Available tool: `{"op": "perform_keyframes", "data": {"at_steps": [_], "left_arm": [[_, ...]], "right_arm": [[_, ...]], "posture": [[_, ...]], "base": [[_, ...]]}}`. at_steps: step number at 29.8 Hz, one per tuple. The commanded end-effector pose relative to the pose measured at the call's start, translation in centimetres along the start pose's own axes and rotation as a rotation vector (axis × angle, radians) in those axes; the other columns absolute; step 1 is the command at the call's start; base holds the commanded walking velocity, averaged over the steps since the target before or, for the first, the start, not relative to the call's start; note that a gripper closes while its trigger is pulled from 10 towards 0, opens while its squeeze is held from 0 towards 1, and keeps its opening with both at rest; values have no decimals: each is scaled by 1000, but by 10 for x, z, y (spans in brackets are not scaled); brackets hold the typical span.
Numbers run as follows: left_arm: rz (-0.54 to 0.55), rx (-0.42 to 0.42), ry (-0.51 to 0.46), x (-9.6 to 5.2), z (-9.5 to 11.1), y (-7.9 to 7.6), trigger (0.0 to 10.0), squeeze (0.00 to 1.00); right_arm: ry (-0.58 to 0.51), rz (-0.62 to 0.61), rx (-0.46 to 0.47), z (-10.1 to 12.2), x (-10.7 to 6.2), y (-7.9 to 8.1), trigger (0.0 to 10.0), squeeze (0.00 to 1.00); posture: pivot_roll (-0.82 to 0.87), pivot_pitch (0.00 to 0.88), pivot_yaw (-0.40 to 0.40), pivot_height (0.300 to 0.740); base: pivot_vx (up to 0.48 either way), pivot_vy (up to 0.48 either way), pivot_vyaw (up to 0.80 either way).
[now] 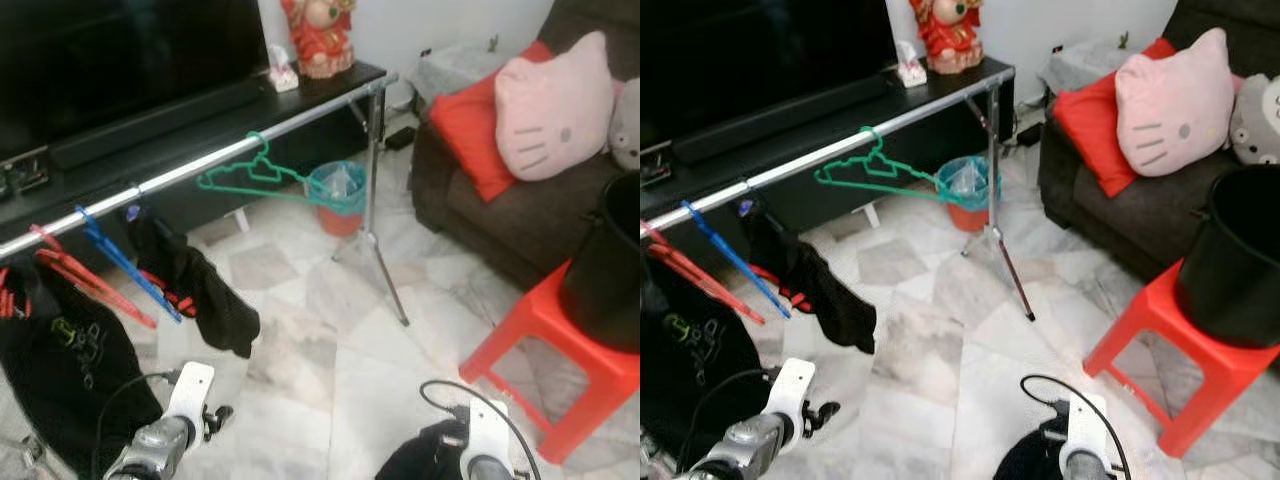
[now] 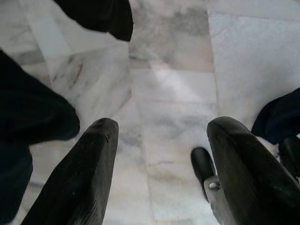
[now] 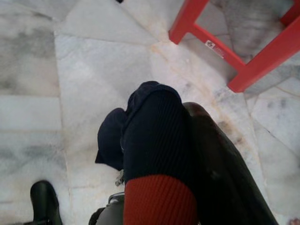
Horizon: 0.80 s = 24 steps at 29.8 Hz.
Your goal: Hang hanger
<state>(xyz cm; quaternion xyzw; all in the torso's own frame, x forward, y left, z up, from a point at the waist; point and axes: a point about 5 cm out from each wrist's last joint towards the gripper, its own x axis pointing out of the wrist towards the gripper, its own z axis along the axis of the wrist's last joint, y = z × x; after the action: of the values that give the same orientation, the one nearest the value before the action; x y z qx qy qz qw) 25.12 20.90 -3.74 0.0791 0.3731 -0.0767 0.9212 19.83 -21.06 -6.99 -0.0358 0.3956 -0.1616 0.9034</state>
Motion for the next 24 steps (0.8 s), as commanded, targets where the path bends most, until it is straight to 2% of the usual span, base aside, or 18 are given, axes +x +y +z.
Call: {"op": "perform_keyframes", "data": {"at_steps": [1,9,17,21,24], "left_arm": [[14,3,31,-3,-10,5,10000,0],[16,4,29,-3,-9,7,10000,0],[28,15,24,-3,-6,9,10000,0],[24,11,16,-3,-5,8,10000,0],[29,9,8,-3,-4,8,10000,0]], "right_arm": [[-4,7,6,1,-1,4,10000,0],[-1,6,5,0,-1,4,10000,0],[-12,-4,10,2,0,3,10000,0],[-69,-35,20,13,1,-1,10000,0],[-169,-69,23,28,2,-3,10000,0]], "posture": [[-6,0,119,740],[-5,0,120,740],[-6,0,121,740],[-4,0,122,740],[-5,0,122,740]], "base": [[-341,0,0],[-346,0,0],[0,0,0],[0,0,0],[0,0,0]]}}
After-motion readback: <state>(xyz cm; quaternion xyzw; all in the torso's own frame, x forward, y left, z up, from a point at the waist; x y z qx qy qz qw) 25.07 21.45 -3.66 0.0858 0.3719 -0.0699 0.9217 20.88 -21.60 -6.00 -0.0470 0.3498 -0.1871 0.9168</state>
